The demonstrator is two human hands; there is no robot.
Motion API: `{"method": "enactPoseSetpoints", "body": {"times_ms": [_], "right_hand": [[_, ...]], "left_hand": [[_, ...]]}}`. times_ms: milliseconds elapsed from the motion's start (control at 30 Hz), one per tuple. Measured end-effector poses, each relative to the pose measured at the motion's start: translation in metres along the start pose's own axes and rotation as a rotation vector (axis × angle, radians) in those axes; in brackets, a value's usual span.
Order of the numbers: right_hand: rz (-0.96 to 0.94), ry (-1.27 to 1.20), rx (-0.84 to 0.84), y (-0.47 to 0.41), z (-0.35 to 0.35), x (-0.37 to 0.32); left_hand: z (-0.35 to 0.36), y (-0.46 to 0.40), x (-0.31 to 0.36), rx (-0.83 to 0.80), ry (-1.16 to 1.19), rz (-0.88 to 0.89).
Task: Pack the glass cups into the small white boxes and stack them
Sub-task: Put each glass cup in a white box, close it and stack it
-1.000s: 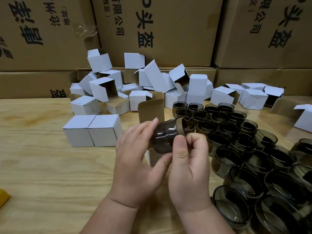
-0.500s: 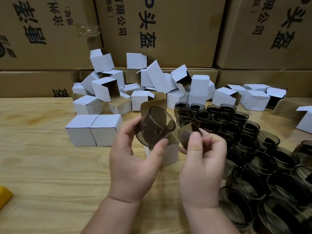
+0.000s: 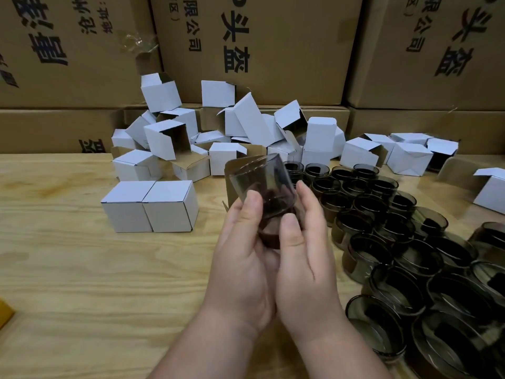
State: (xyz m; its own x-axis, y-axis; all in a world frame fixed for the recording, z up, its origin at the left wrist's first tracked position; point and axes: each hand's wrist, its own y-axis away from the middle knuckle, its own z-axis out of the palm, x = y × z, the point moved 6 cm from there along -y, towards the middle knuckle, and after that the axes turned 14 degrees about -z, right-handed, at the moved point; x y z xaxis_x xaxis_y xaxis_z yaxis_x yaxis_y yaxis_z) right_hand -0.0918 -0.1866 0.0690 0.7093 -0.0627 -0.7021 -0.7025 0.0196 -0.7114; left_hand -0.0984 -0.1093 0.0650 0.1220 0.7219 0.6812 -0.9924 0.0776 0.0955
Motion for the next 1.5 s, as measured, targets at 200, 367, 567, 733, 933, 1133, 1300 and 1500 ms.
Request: {"method": "enactPoseSetpoints", "body": {"times_ms": [200, 367, 567, 733, 933, 1133, 1300, 1500], "right_hand": [[0.072, -0.002, 0.094, -0.008, -0.006, -0.008], [0.139, -0.078, 0.258, -0.015, -0.024, -0.002], [0.105, -0.210, 0.393, -0.012, -0.025, -0.009], [0.141, -0.255, 0.322, -0.016, -0.014, -0.012], [0.155, -0.248, 0.173, -0.009, -0.002, -0.019], [0.079, -0.238, 0.247, -0.004, -0.003, -0.023], [-0.002, -0.170, 0.170, 0.001, 0.001, -0.031], [-0.043, -0.022, 0.120, -0.002, -0.003, -0.028]], "left_hand": [[-0.008, -0.003, 0.005, 0.090, -0.303, 0.091], [-0.013, -0.003, 0.006, 0.073, -0.629, 0.198], [-0.026, -0.006, 0.014, 0.241, -0.421, 0.197], [-0.025, 0.004, 0.024, 0.290, -0.330, 0.248], [-0.022, 0.012, 0.037, 0.337, -0.280, 0.358], [-0.012, 0.002, 0.017, 0.143, 0.132, 0.016], [-0.017, -0.004, 0.014, 0.173, 0.120, -0.090], [-0.023, -0.005, 0.009, 0.117, -0.007, -0.281]]}}
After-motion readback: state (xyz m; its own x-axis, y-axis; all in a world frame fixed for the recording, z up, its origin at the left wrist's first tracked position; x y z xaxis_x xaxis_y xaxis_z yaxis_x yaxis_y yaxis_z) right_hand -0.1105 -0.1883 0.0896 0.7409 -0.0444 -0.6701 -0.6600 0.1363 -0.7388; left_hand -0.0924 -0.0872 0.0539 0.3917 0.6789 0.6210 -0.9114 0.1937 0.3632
